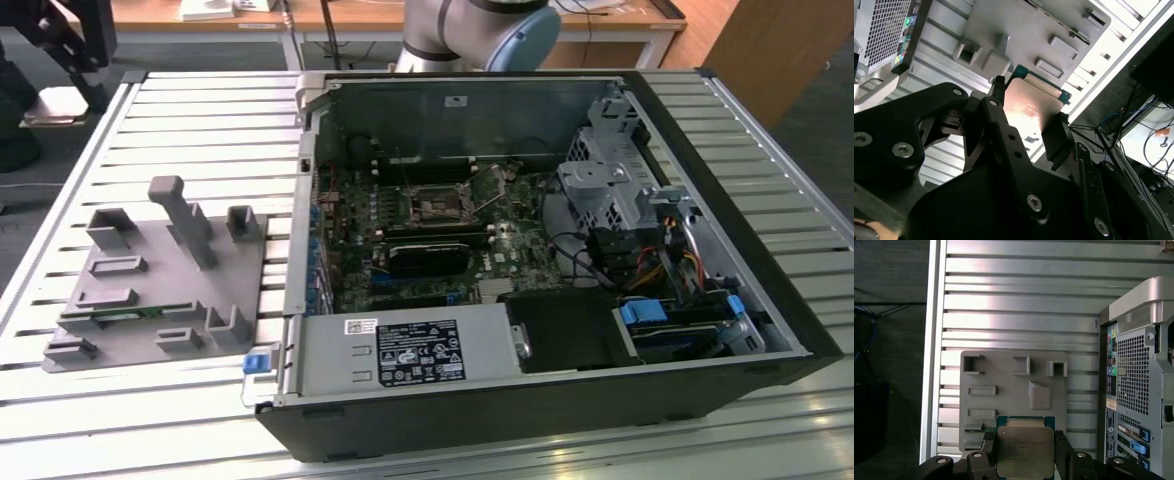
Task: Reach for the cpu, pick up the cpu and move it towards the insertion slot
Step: 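Pick up the cpu and move it towards the insertion slot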
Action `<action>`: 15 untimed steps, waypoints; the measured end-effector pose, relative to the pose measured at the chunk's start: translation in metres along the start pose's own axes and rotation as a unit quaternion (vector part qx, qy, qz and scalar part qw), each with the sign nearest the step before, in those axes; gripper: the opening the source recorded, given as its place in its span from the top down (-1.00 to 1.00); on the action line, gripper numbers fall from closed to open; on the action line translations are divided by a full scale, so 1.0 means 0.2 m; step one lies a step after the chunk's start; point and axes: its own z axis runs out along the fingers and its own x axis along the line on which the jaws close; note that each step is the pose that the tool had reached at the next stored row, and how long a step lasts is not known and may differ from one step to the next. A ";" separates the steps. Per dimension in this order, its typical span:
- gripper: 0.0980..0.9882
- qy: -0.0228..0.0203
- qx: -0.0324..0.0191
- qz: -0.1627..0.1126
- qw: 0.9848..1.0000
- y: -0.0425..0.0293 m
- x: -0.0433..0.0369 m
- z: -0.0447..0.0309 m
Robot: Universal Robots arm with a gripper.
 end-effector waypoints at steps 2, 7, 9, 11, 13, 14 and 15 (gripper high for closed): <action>0.00 0.000 0.000 0.000 1.000 0.000 -0.023 0.000; 0.00 0.000 0.000 0.000 1.000 -0.001 -0.093 -0.002; 0.00 0.000 0.000 0.000 1.000 -0.002 -0.124 -0.002; 0.00 0.000 0.000 0.000 1.000 -0.002 -0.153 -0.003; 0.00 0.000 0.000 0.000 1.000 -0.003 -0.183 -0.004; 0.00 0.000 0.000 0.000 1.000 -0.003 -0.198 -0.004; 0.00 0.000 0.000 0.000 1.000 -0.003 -0.215 -0.004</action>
